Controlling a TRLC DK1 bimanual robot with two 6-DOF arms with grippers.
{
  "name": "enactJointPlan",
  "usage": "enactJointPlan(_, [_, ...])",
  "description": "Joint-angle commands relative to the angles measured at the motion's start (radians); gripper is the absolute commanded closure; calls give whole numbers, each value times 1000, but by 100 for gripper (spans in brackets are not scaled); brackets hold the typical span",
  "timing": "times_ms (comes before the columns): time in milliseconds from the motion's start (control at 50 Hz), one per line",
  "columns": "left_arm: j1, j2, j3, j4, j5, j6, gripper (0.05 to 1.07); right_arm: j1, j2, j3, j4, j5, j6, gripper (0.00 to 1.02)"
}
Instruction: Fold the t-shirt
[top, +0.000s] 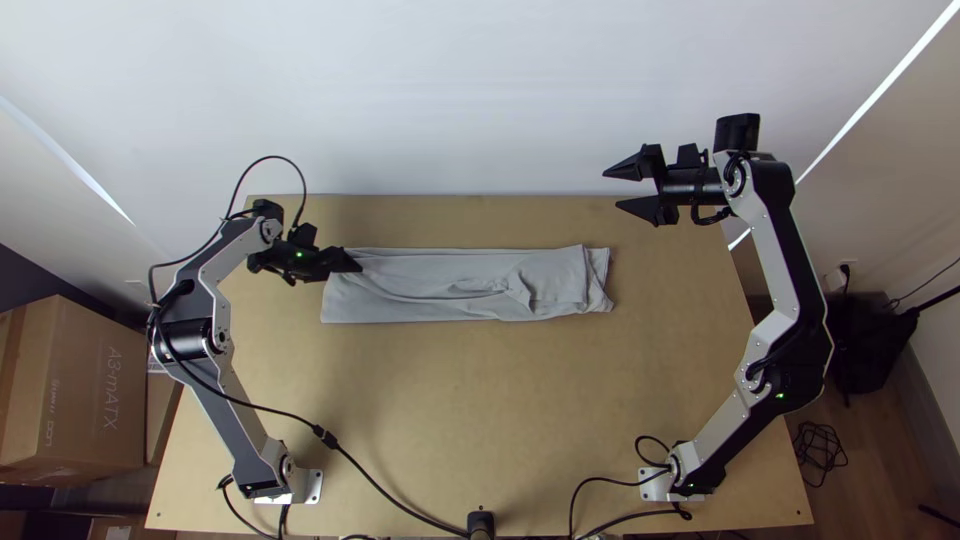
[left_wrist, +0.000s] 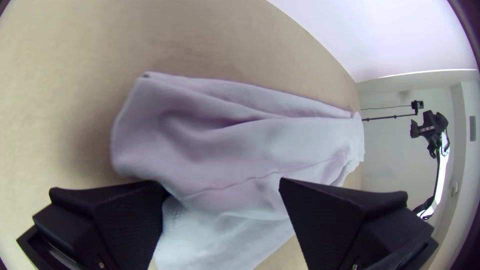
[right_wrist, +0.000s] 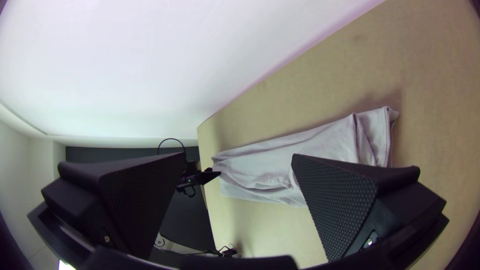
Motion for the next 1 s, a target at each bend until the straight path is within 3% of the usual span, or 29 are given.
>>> enactJointPlan(0, [-48,37,-49,19,0,-56,10,3,-39,-10,6,-9,9,5])
enactJointPlan(100, [-75,30,-67,46,-11,-71,13,2,-42,-16,5,-9,4,5])
enactJointPlan(180, [-83,15,-96,88,-26,-88,31,-1,-47,-21,6,-8,1,5])
enactJointPlan(220, [-83,12,-108,106,-37,-102,47,-3,-48,-24,6,-8,-1,5])
enactJointPlan(300, [-74,9,-119,108,-40,-100,99,-6,-50,-29,6,-8,-2,5])
enactJointPlan(320, [-69,7,-124,109,-40,-97,103,-6,-51,-30,6,-8,-4,5])
enactJointPlan(560, [63,-69,-159,65,-31,0,104,-18,-62,-56,6,-8,-22,5])
enactJointPlan(820, [282,-22,57,-230,-31,177,105,-24,-68,-84,6,-5,-40,5])
enactJointPlan(980, [328,-35,192,-382,-31,217,105,-23,-68,-93,6,-3,-42,5])
